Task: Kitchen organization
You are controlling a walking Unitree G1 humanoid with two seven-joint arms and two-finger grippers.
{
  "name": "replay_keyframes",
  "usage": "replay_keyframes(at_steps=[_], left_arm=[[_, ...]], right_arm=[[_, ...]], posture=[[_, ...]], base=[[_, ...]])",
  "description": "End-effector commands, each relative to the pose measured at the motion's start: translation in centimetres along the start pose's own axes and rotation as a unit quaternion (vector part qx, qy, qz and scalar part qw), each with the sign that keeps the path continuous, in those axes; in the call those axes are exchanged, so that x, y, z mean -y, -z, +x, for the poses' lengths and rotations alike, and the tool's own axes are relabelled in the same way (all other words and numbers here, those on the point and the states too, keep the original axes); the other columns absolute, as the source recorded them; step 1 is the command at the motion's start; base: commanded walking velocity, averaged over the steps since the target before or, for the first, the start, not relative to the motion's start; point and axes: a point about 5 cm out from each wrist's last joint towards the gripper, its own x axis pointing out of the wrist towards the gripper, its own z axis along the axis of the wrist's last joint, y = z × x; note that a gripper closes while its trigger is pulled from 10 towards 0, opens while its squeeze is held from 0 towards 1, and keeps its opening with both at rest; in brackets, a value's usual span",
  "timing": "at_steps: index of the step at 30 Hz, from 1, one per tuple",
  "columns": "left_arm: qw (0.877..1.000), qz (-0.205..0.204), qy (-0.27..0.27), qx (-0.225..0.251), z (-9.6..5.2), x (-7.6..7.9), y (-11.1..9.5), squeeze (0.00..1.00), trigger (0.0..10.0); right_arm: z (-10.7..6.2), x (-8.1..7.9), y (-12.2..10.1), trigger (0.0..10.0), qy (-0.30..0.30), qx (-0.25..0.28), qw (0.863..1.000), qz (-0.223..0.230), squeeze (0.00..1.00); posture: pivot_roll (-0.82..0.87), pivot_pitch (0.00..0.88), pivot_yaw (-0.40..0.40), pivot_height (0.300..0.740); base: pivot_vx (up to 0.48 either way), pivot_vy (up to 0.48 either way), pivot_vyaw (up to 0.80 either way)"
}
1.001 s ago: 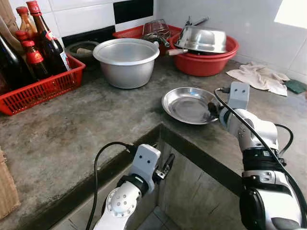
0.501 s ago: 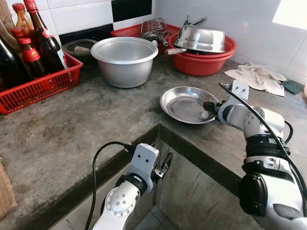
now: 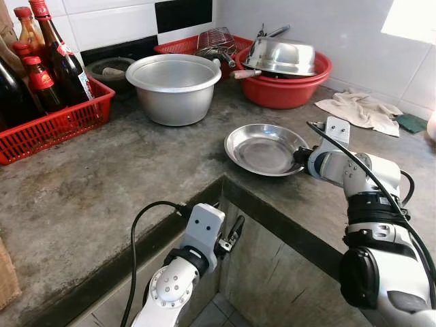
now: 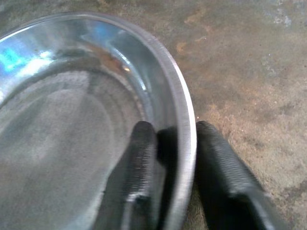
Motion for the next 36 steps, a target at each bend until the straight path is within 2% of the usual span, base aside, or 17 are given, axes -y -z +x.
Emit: replay_keyframes(at_steps=[1,3,8,10,14,15,16,17,19,21,22,25,28,30,31,34,36], left_arm=[[1.0,0.002,0.0,0.0,0.2,0.1,-0.1,0.0,10.0],[1.0,0.002,-0.002,0.0,0.2,0.0,-0.1,0.0,10.0],[1.0,-0.001,-0.009,0.002,0.2,-0.1,-0.1,0.0,10.0],[1.0,0.0,-0.01,0.002,0.2,-0.2,-0.1,0.0,10.0],[1.0,0.0,-0.012,0.003,0.2,-0.2,-0.1,0.0,10.0],[1.0,-0.001,-0.014,0.004,0.3,-0.3,-0.1,0.0,10.0],[1.0,-0.001,-0.014,0.004,0.3,-0.3,-0.1,0.0,10.0],[1.0,-0.001,-0.015,0.005,0.3,-0.4,-0.1,0.0,10.0],[1.0,-0.001,-0.016,0.005,0.3,-0.4,-0.2,0.0,10.0],[1.0,-0.001,-0.018,0.006,0.3,-0.5,-0.2,0.0,10.0],[1.0,-0.001,-0.019,0.007,0.4,-0.6,-0.2,0.0,10.0],[1.0,-0.001,-0.02,0.01,0.4,-0.7,-0.3,0.0,10.0],[1.0,0.0,-0.024,0.016,0.4,-0.8,-0.4,0.0,10.0],[0.999,0.005,-0.03,0.022,0.5,-1.0,-0.7,0.0,10.0],[0.999,0.004,-0.04,0.031,0.5,-1.2,-1.0,0.0,10.0],[0.998,0.005,-0.051,0.039,0.5,-1.4,-1.4,0.0,10.0],[0.998,0.004,-0.052,0.043,0.5,-1.4,-1.6,0.0,10.0]], right_arm=[[0.8,-0.8,2.8,0.0,-0.015,-0.067,0.998,-0.003,0.0],[0.8,-1.0,2.8,0.0,-0.02,-0.067,0.997,0.012,0.0],[0.6,-1.6,1.5,0.0,-0.048,-0.016,0.993,0.105,0.0],[0.5,-1.6,0.8,0.0,-0.054,0.007,0.986,0.159,0.0],[0.2,-1.5,0.2,0.0,-0.068,0.044,0.975,0.208,0.0],[-0.1,-1.2,-0.2,0.0,-0.073,0.072,0.966,0.238,0.0],[-0.1,-1.2,-0.2,0.0,-0.073,0.072,0.966,0.238,0.0],[-0.3,-0.9,-0.2,0.0,-0.081,0.088,0.958,0.261,0.0],[-0.4,-0.8,-0.2,0.0,-0.081,0.093,0.956,0.265,0.0],[-1.0,-0.7,-0.2,0.0,-0.087,0.129,0.951,0.268,0.0],[-1.6,-0.9,-0.2,0.0,-0.091,0.163,0.952,0.243,0.0],[-2.5,-1.6,0.5,0.0,-0.117,0.192,0.951,0.214,0.0],[-3.8,-1.8,1.0,0.0,-0.101,0.242,0.952,0.157,0.0],[-4.8,-2.2,1.0,0.0,-0.097,0.282,0.947,0.117,0.0],[-5.8,-2.3,0.9,0.0,-0.078,0.323,0.941,0.064,0.0],[-6.9,-2.7,1.2,0.0,-0.071,0.356,0.931,0.03,0.0],[-7.3,-2.8,1.4,0.0,-0.068,0.362,0.93,0.017,0.0]], posture=[[0.07,0.052,-0.092,0.74],[0.07,0.054,-0.092,0.74],[0.07,0.057,-0.092,0.74],[0.07,0.056,-0.092,0.74],[0.07,0.056,-0.09,0.74],[0.07,0.054,-0.089,0.74],[0.07,0.054,-0.089,0.74],[0.07,0.056,-0.087,0.74],[0.07,0.054,-0.086,0.74],[0.07,0.054,-0.082,0.74],[0.07,0.053,-0.08,0.74],[0.06,0.052,-0.076,0.74],[0.07,0.049,-0.071,0.74],[0.07,0.05,-0.069,0.74],[0.07,0.047,-0.067,0.74],[0.07,0.048,-0.067,0.74],[0.07,0.047,-0.062,0.74]], base=[[0.0,0.0,0.0],[0.0,0.0,0.0],[0.0,0.0,0.0],[0.0,0.0,0.0],[0.0,0.0,0.0],[0.0,0.0,0.0],[0.0,0.0,0.0],[0.0,0.0,0.0],[0.0,0.0,0.0],[0.0,0.0,0.0],[0.0,0.0,0.0],[0.0,0.0,0.0],[0.0,0.0,0.0],[0.0,0.0,0.0],[0.0,0.0,0.0],[0.0,0.0,0.0],[0.0,0.0,0.0]])
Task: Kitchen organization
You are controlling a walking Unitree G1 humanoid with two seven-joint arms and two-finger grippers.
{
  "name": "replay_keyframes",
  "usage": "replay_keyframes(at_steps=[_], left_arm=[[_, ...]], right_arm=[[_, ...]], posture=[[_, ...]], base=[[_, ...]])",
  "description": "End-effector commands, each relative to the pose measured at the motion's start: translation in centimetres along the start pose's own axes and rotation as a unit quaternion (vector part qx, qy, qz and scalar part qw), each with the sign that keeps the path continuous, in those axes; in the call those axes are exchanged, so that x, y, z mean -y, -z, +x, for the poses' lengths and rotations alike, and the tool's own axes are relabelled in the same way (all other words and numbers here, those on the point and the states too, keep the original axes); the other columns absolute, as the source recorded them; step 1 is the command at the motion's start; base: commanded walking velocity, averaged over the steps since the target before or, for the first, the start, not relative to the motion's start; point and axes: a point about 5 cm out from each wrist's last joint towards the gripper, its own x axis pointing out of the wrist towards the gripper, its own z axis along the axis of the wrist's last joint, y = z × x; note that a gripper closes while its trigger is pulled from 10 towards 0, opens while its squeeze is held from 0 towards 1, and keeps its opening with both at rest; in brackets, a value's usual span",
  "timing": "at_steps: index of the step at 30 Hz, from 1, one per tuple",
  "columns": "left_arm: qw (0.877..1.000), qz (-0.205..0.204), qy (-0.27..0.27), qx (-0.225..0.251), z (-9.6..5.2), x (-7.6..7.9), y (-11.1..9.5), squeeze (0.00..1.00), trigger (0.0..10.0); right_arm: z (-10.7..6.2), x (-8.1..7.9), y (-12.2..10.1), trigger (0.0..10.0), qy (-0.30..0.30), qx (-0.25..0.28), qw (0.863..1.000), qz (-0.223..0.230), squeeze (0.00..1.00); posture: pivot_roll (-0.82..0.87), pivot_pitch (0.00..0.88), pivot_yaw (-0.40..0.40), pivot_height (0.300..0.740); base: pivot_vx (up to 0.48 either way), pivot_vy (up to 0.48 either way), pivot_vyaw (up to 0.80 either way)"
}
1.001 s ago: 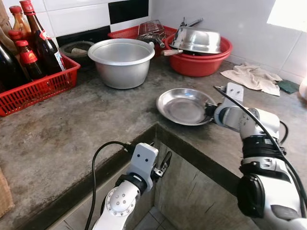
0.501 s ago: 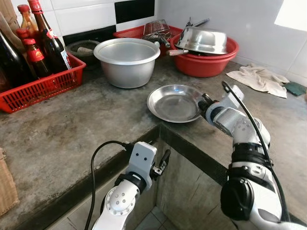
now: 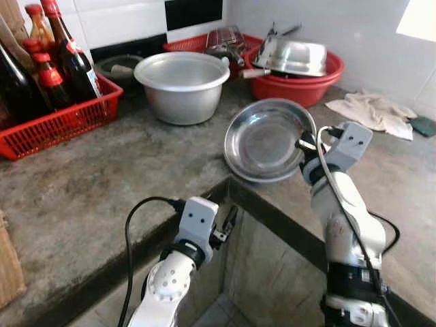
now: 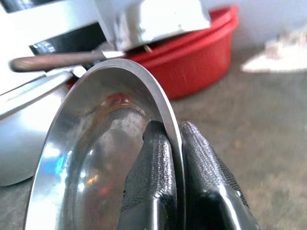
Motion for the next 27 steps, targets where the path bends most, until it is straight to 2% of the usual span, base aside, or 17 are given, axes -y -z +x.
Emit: replay_keyframes(at_steps=[1,4,5,7,10,15,27], left_arm=[[1.0,0.002,-0.006,0.018,0.1,-0.1,-0.8,0.0,10.0],[1.0,0.002,-0.014,0.028,0.2,-0.2,-1.2,0.0,10.0],[0.999,0.004,-0.021,0.034,0.2,-0.3,-1.4,0.0,10.0],[0.999,0.003,-0.027,0.04,0.2,-0.4,-1.5,0.0,10.0],[0.998,0.005,-0.038,0.048,0.3,-0.8,-1.9,0.0,10.0],[0.997,0.007,-0.041,0.066,0.4,-0.9,-2.5,0.0,10.0],[0.995,0.006,-0.042,0.085,0.8,-1.2,-3.3,0.0,10.0]], right_arm=[[-0.7,-0.7,-1.3,0.0,-0.014,0.039,0.999,-0.021,0.0],[-1.4,-0.8,-1.6,0.0,-0.003,0.058,0.997,-0.057,0.0],[-1.8,-0.7,-1.8,0.0,0.004,0.078,0.994,-0.082,0.0],[-2.2,-0.9,-2.0,0.0,0.002,0.088,0.991,-0.097,0.0],[-3.2,-1.5,-2.7,0.0,-0.011,0.123,0.978,-0.168,0.0],[-4.3,-1.7,-3.0,0.0,-0.007,0.141,0.973,-0.181,0.0],[-4.3,-1.2,-3.1,0.0,0.005,0.147,0.969,-0.198,0.0]], posture=[[0.07,0.048,-0.062,0.74],[0.06,0.046,-0.057,0.74],[0.06,0.043,-0.055,0.74],[0.06,0.043,-0.055,0.74],[0.06,0.041,-0.051,0.74],[0.06,0.034,-0.046,0.74],[0.06,0.02,-0.036,0.74]], base=[[0.0,0.0,0.0],[0.0,0.0,0.0],[0.0,0.0,0.0],[0.0,0.0,0.0],[0.0,0.0,0.0],[0.0,0.0,0.0],[0.0,0.0,0.0]])
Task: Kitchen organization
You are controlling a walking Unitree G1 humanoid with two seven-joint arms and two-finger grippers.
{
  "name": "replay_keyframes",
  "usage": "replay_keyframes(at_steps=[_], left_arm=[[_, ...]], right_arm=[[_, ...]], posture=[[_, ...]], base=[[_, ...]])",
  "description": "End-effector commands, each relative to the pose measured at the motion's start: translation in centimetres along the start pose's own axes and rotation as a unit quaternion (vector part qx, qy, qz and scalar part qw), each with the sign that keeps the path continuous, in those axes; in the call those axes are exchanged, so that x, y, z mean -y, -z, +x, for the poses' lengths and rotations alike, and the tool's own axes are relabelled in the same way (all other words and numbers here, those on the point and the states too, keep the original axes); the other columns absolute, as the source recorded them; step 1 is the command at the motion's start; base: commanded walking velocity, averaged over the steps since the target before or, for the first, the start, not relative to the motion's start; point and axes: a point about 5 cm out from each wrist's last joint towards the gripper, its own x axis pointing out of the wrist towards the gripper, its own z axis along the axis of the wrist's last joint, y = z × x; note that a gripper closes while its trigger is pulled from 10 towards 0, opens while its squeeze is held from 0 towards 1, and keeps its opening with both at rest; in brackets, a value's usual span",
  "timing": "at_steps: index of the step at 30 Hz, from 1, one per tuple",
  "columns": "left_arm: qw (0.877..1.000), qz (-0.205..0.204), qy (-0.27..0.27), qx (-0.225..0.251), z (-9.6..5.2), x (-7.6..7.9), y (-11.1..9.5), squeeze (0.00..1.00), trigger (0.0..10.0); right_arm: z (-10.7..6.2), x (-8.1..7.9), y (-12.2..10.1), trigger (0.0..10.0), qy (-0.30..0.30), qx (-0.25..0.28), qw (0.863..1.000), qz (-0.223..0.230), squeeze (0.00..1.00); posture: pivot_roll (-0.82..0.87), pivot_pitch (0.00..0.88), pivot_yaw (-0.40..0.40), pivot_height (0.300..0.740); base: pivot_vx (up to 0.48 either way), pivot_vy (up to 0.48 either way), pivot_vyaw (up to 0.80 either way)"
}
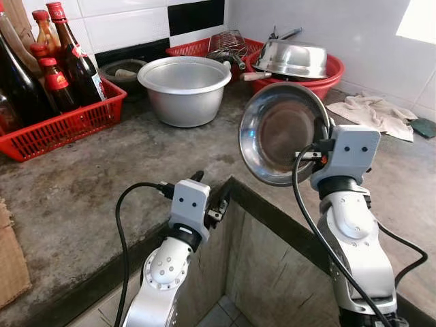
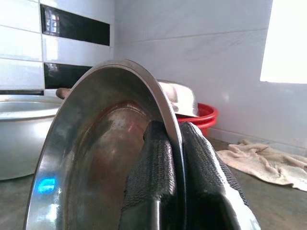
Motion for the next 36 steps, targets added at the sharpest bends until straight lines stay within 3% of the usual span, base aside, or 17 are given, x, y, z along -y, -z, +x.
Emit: replay_keyframes(at_steps=[1,8,17,31,36], left_arm=[[1.0,0.011,-0.003,0.013,0.2,-0.2,-0.5,0.0,10.0],[0.999,0.031,0.014,0.008,0.3,0.0,-0.2,0.0,10.0],[1.0,0.019,0.011,0.0,0.5,-0.1,0.1,0.0,10.0],[1.0,0.027,0.003,-0.005,0.5,-0.3,0.3,0.0,10.0],[0.999,0.033,0.017,-0.006,0.4,0.1,0.5,0.0,10.0]], right_arm=[[0.0,0.4,-0.6,0.0,0.011,0.019,1.0,0.0,0.0],[-0.1,0.5,-0.2,0.0,0.012,0.007,1.0,0.005,0.0],[-0.1,0.5,-0.1,0.0,0.014,0.005,1.0,-0.001,0.0],[0.2,0.3,-0.3,0.0,0.015,0.006,1.0,0.003,0.0],[0.2,0.3,-0.3,0.0,0.017,0.006,1.0,-0.003,0.0]], posture=[[0.06,0.02,-0.036,0.74],[0.05,0.021,-0.028,0.74],[0.05,0.028,-0.025,0.74],[0.05,0.027,-0.028,0.74],[0.05,0.027,-0.028,0.74]], base=[[0.0,0.0,0.0],[0.0,-0.279,-0.66],[0.0,-0.4,-0.77],[0.0,0.0,-0.77],[0.0,-0.422,-0.77]])
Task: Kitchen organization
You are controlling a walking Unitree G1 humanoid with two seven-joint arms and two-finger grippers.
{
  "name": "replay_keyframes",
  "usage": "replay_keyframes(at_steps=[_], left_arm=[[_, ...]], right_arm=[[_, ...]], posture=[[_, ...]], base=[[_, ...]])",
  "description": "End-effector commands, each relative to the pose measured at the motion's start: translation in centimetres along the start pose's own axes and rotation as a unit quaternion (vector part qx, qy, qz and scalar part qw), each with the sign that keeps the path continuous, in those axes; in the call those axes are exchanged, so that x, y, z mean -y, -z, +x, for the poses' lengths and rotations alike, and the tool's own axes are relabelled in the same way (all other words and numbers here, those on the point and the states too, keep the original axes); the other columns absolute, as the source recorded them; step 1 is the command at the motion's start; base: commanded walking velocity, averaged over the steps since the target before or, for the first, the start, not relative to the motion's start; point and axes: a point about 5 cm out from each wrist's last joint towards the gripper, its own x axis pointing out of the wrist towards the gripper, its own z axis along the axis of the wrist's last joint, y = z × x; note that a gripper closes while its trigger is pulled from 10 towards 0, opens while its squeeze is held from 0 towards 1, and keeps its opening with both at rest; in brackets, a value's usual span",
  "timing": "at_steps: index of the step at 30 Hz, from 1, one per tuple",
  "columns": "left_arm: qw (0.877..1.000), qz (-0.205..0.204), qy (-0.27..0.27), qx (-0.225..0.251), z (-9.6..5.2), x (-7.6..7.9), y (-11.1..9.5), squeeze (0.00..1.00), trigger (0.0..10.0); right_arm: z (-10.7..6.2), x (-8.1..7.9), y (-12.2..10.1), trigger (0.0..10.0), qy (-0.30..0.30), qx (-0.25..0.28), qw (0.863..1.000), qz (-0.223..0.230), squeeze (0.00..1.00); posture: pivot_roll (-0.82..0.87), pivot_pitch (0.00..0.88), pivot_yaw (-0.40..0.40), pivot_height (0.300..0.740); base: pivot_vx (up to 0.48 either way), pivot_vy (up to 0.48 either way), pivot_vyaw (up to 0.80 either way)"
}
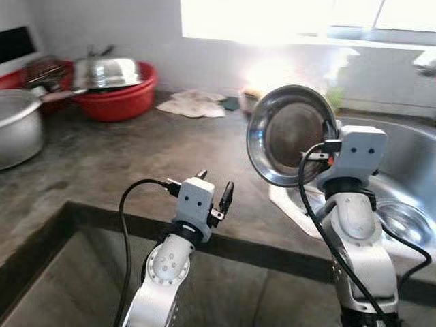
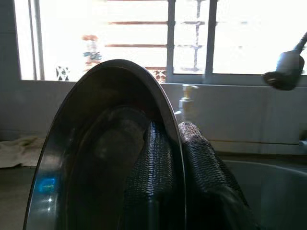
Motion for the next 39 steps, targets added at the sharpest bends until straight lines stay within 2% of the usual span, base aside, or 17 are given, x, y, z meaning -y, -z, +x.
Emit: replay_keyframes(at_steps=[1,8,15,19,20,21,22,28,34,39], left_arm=[[1.0,0.002,0.001,0.003,0.1,0.1,-0.1,0.0,10.0],[1.0,-0.001,-0.002,0.002,0.1,-0.1,-0.1,0.0,10.0],[1.0,-0.013,-0.015,-0.007,0.1,-0.4,0.2,0.0,10.0],[1.0,-0.006,-0.01,-0.01,0.1,-0.3,0.3,0.0,10.0],[1.0,-0.005,-0.009,-0.006,0.1,-0.3,0.2,0.0,10.0],[1.0,-0.005,-0.009,-0.006,0.1,-0.3,0.2,0.0,10.0],[1.0,-0.007,-0.007,-0.002,0.2,-0.2,0.1,0.0,10.0],[1.0,0.004,-0.008,-0.005,0.1,-0.3,0.2,0.0,10.0],[1.0,-0.008,-0.022,-0.012,0.1,-0.5,0.4,0.0,10.0],[0.999,-0.01,-0.028,-0.017,0.2,-0.6,0.6,0.0,10.0]], right_arm=[[0.2,0.2,-0.7,0.0,0.008,0.015,1.0,-0.003,0.0],[0.3,0.2,-0.8,0.0,0.011,0.019,1.0,-0.01,0.0],[0.3,0.1,-0.3,0.0,0.009,0.004,1.0,-0.013,0.0],[0.3,0.0,-0.2,0.0,0.007,0.002,1.0,-0.01,0.0],[0.4,-0.1,-0.1,3.6,0.001,-0.005,1.0,-0.011,0.0],[0.4,-0.1,-0.1,3.6,0.001,-0.005,1.0,-0.011,0.0],[0.6,-0.1,0.1,10.0,-0.004,-0.013,1.0,-0.009,0.0],[0.9,0.0,0.3,10.0,-0.008,-0.02,1.0,-0.012,0.0],[1.4,0.4,0.4,10.0,-0.008,-0.025,1.0,-0.014,0.0],[2.5,1.0,0.5,10.0,-0.017,-0.041,0.999,-0.013,0.0]], posture=[[0.05,0.027,-0.028,0.74],[0.05,0.03,-0.025,0.74],[0.05,0.028,-0.028,0.74],[0.05,0.029,-0.028,0.74],[0.05,0.026,-0.027,0.74],[0.05,0.026,-0.027,0.74],[0.05,0.023,-0.026,0.74],[0.05,0.019,-0.031,0.74],[0.05,0.018,-0.033,0.74],[0.05,0.018,-0.035,0.74]], base=[[0.0,-0.424,-0.77],[0.0,-0.422,-0.54],[0.0,0.0,0.0],[0.0,0.0,0.0],[0.0,0.0,0.0],[0.0,0.0,0.0],[0.296,-0.322,0.0],[0.389,-0.107,0.0],[0.415,-0.12,0.0],[0.0,0.0,0.0]])
